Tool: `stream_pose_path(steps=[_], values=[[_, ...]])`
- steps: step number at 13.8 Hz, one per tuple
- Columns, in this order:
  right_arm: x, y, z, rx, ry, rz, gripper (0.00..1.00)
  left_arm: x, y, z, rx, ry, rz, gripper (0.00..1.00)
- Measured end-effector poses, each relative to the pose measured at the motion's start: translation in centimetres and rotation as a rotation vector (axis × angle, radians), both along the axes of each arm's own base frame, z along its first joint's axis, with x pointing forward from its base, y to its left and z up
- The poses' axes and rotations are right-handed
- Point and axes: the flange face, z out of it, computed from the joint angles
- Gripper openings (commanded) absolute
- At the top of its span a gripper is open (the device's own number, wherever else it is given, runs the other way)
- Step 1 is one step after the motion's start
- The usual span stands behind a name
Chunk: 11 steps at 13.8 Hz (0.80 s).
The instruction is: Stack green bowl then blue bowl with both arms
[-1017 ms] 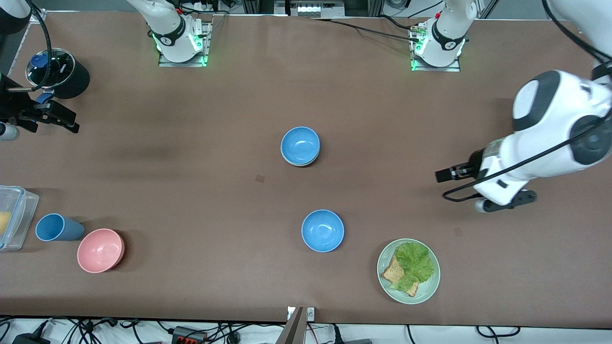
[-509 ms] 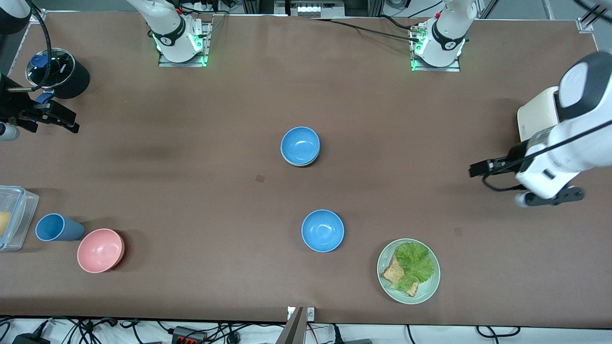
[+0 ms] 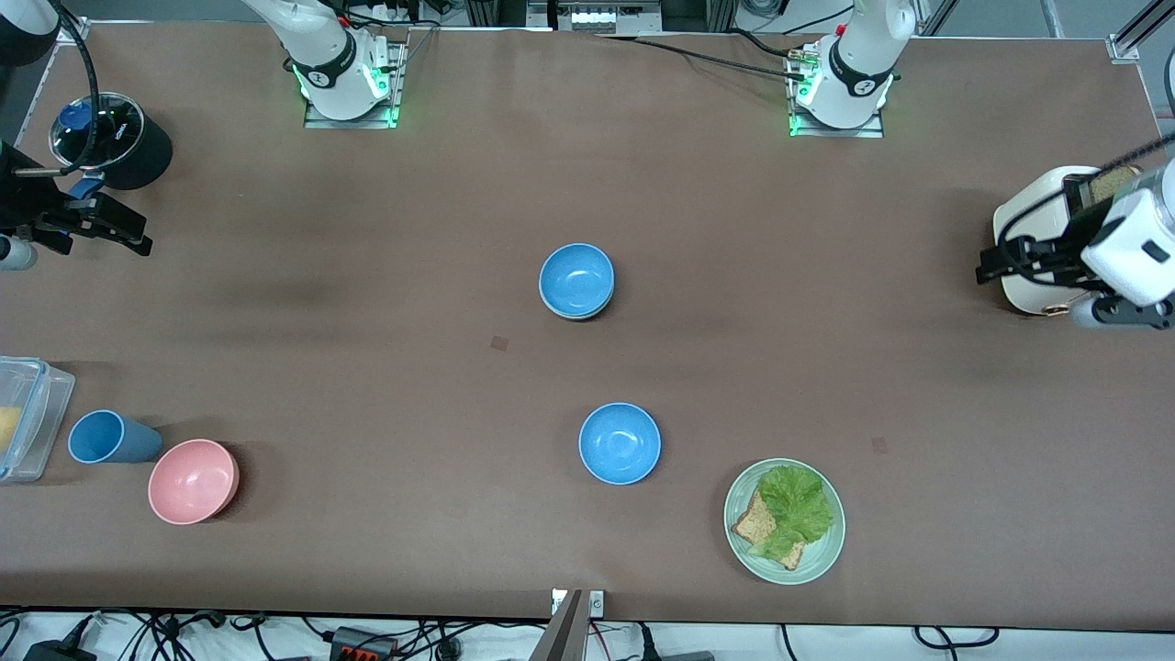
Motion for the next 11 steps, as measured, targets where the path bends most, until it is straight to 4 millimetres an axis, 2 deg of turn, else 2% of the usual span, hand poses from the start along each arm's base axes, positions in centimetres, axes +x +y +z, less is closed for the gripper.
stream_pose_path(steps=[2,5,7,11], values=[[0.0,0.0,0.0,0.0,0.0,0.0,1.0,0.0,-0.7,0.0,-0.022,-0.016,-0.004,1.0],[0.0,0.0,0.0,0.0,0.0,0.0,1.0,0.1,-0.7,0.0,-0.024,-0.026,-0.003,1.0],[0.0,0.0,0.0,0.0,0.0,0.0,1.0,0.1,-0.4,0.8,-0.024,-0.045,0.002,1.0],[0.0,0.0,0.0,0.0,0.0,0.0,1.0,-1.6,-0.7,2.6,-0.019,-0.013,0.017,1.0]])
